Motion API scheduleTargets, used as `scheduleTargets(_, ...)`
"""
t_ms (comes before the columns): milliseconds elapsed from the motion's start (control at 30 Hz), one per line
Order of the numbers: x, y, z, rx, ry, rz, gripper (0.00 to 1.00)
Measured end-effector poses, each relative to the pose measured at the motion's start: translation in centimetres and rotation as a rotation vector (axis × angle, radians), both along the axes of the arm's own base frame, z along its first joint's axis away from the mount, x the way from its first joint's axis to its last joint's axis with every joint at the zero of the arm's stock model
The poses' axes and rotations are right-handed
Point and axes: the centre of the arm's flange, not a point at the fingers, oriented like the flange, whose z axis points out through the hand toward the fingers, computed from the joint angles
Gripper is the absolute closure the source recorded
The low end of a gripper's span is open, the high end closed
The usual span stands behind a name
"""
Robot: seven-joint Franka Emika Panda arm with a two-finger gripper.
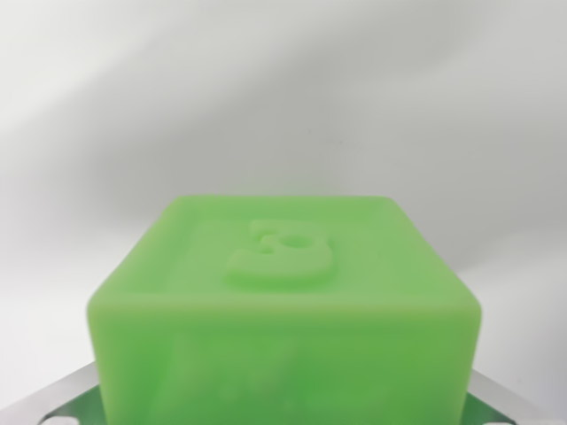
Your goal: Stack cube
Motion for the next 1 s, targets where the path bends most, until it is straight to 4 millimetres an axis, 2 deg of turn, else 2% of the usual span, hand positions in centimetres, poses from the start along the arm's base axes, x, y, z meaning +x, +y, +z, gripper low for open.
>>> scheduleTargets(433,0.0,0.0,3.8,-0.001,-0.006,0.001,1.0)
scheduleTargets(1000,-2.2,-1.9,5.2,-0.005,0.004,0.001,1.0)
